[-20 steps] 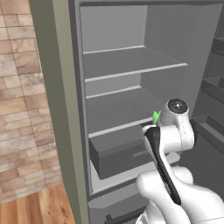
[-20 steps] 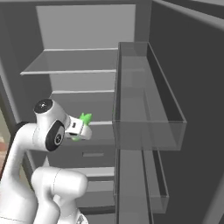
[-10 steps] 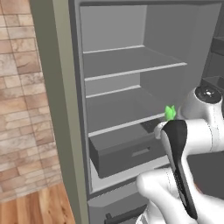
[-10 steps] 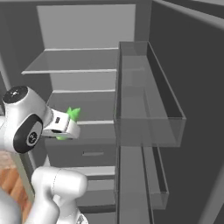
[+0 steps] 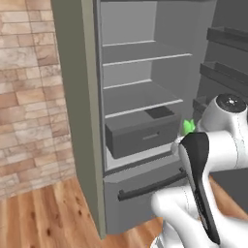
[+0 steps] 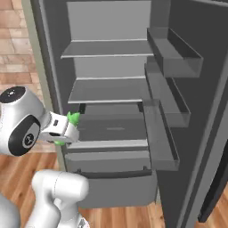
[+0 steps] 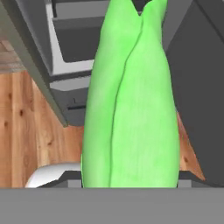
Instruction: Place one corn and one chicken drumstick in each tupperware on the nearby counter, to pack two identical lunches.
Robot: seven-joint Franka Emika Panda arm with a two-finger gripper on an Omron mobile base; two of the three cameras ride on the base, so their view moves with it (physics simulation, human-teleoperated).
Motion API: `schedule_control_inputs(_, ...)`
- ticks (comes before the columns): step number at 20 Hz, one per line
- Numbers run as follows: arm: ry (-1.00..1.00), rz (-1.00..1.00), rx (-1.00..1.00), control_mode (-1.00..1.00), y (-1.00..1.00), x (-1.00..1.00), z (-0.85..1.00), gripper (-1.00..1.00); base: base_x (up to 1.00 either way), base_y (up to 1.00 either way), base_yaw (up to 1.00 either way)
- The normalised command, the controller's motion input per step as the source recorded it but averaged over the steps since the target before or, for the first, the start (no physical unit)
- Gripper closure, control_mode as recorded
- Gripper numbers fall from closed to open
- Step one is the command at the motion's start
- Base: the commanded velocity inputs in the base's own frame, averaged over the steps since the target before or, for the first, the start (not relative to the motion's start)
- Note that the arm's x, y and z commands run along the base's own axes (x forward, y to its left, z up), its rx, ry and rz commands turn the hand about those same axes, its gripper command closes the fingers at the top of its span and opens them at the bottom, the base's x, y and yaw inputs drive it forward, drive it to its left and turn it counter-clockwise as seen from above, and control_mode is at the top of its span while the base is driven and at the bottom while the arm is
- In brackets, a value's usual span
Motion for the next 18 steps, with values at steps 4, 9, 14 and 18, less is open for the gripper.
schedule_control_inputs(4, 0.0, 0.0, 0.0, 1.0, 0.0, 0.0, 0.0, 1.0, -0.83, 0.86, 0.0)
schedule_control_inputs(9, 0.0, 0.0, 0.0, 1.0, 0.0, 0.0, 0.0, 1.0, -1.0, 0.77, 0.0)
schedule_control_inputs(14, 0.0, 0.0, 0.0, 1.0, 0.0, 0.0, 0.0, 1.0, -1.0, 0.16, 0.01)
schedule_control_inputs(18, 0.0, 0.0, 0.0, 1.0, 0.0, 0.0, 0.0, 1.0, -1.0, 0.02, 0.01)
